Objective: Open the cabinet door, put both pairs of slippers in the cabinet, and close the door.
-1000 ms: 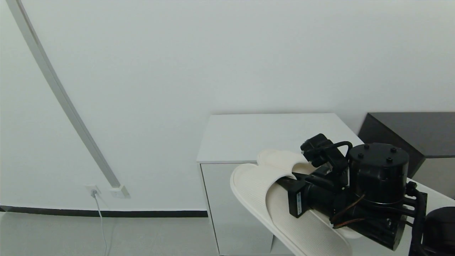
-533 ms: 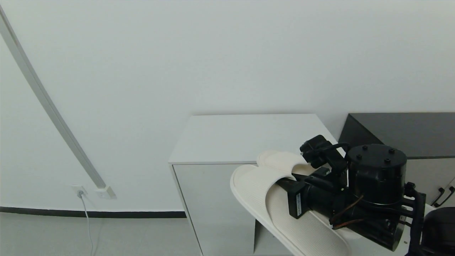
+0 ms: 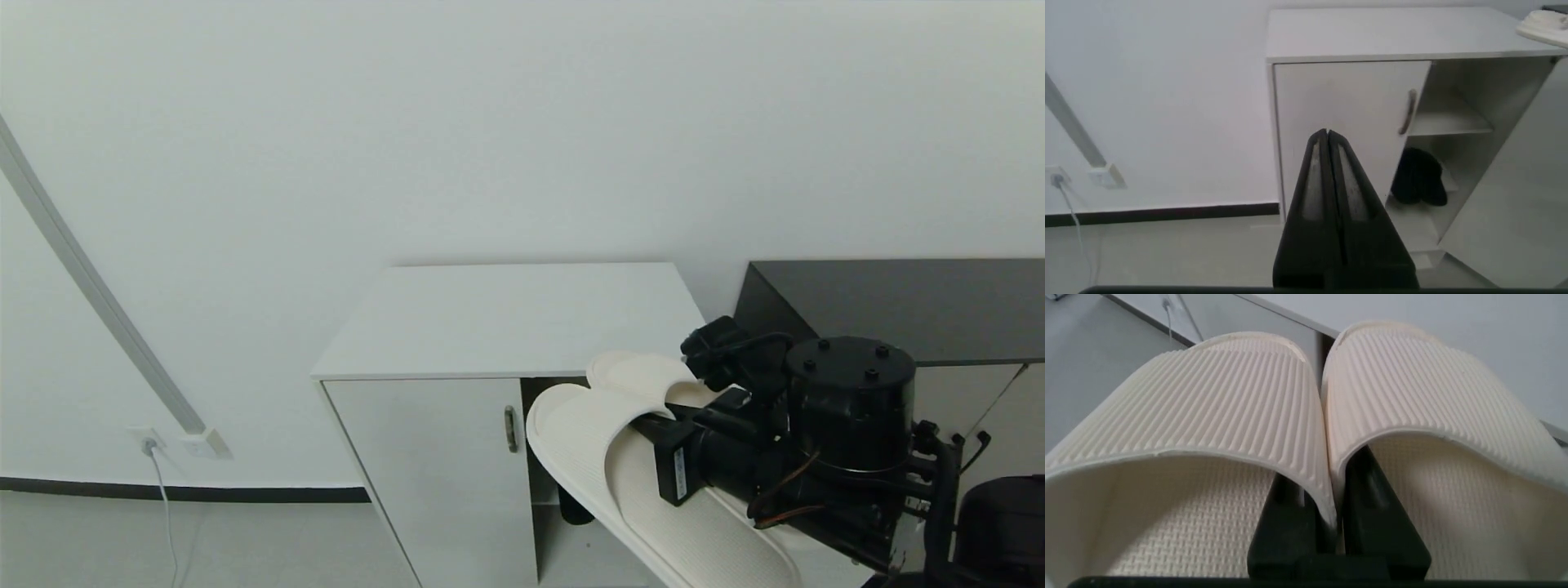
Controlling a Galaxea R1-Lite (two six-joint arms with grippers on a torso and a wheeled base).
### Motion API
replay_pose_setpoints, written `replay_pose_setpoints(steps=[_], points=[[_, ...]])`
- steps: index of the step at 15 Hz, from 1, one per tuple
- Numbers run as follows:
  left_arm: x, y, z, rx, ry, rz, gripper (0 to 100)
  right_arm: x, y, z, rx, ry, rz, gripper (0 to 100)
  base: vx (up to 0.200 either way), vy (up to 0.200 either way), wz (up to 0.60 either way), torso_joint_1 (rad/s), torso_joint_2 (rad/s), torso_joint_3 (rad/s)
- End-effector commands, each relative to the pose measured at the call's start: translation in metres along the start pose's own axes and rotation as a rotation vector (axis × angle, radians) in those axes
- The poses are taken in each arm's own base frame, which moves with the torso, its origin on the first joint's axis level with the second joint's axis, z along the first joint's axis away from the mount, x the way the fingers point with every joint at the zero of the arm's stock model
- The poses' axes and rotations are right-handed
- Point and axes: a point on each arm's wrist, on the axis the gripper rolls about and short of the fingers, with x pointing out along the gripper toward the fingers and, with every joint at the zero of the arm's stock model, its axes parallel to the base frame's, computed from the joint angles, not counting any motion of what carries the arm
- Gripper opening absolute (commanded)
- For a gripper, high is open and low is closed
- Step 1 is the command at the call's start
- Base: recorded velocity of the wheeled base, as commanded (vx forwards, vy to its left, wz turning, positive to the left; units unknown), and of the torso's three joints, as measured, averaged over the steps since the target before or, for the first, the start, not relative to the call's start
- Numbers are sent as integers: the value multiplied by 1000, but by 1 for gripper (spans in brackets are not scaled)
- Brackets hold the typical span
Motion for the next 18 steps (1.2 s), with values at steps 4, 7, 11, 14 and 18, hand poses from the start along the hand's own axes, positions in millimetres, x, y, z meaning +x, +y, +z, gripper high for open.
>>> replay_pose_setpoints(steps=[4, 7, 11, 14, 18], points=[[0, 0, 0, 0, 2, 0, 0, 1, 0, -2, -1, 7, 0, 0, 0, 0, 0, 0, 0, 0], [0, 0, 0, 0, 2, 0, 0, 2, 0, -5, -1, 18, -1, 0, 0, 0, 0, 0, 0, 0], [0, 0, 0, -2, 2, 0, 0, 1, 0, -6, -6, 21, -1, 0, 0, 0, 0, 0, 0, 0], [0, 0, 0, -2, 2, 0, 0, 3, 0, -7, -5, 26, -2, 0, -200, 0, 0, 4, 2, 2], [0, 0, 0, -3, 2, 0, 0, 2, 0, -8, -8, 24, 3, 0, -100, 0, 0, 2, 2, 1]])
